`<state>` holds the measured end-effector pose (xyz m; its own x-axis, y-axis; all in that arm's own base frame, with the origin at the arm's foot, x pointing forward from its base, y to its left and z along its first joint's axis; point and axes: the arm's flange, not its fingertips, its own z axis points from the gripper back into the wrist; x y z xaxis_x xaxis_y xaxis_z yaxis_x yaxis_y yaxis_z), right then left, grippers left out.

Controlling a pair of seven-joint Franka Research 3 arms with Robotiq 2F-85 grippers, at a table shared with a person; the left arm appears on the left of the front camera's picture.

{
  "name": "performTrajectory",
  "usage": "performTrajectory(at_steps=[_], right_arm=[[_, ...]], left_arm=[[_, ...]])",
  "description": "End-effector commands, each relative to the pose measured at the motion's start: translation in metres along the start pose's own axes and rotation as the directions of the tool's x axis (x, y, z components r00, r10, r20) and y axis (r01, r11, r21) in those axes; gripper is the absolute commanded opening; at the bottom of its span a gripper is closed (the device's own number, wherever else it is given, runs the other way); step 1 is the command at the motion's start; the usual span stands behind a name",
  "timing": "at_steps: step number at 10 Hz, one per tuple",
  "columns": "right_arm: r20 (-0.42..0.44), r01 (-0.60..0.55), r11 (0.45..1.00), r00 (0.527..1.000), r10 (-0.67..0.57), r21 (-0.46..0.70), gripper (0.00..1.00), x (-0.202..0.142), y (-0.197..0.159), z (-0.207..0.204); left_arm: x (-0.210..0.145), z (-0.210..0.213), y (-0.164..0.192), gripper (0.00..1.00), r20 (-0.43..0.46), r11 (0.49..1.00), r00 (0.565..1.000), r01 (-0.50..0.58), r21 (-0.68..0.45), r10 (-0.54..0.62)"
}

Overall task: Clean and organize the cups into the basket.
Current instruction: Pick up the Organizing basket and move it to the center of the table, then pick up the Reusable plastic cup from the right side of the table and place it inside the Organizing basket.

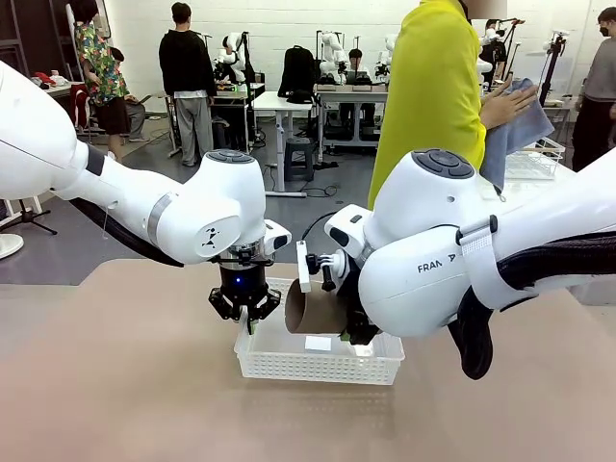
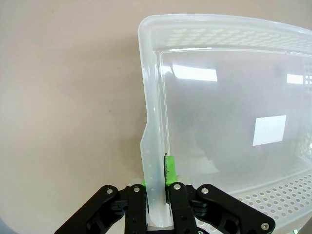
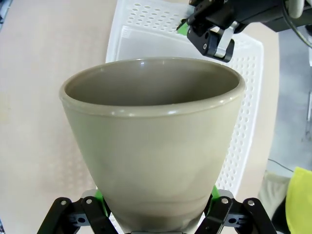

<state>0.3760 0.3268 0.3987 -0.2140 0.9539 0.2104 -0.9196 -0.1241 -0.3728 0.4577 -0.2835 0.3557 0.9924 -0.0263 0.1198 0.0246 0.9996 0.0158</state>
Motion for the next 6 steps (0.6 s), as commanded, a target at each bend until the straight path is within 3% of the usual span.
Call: performTrajectory(at_steps=[1, 3, 6], right_arm=[[0.043, 0.011, 1.000, 0.999, -0.011, -0.016, 0.81, -0.009, -0.004, -0.011], [0.068, 0.033, 0.999, 0.997, -0.031, -0.028, 0.81, -0.014, -0.009, -0.022], [0.034, 0.083, 0.996, 0.996, -0.083, 0.013, 0.81, -0.030, -0.018, -0.048]], left_arm=[[0.000, 0.001, -0.001, 0.00, -0.001, 1.000, 1.000, 0.002, 0.003, -0.002], [0.000, 0.001, -0.001, 0.00, -0.001, 1.000, 1.000, 0.002, 0.003, -0.002], [0.000, 0.001, -0.001, 0.00, -0.001, 1.000, 1.000, 0.002, 0.003, -0.002]])
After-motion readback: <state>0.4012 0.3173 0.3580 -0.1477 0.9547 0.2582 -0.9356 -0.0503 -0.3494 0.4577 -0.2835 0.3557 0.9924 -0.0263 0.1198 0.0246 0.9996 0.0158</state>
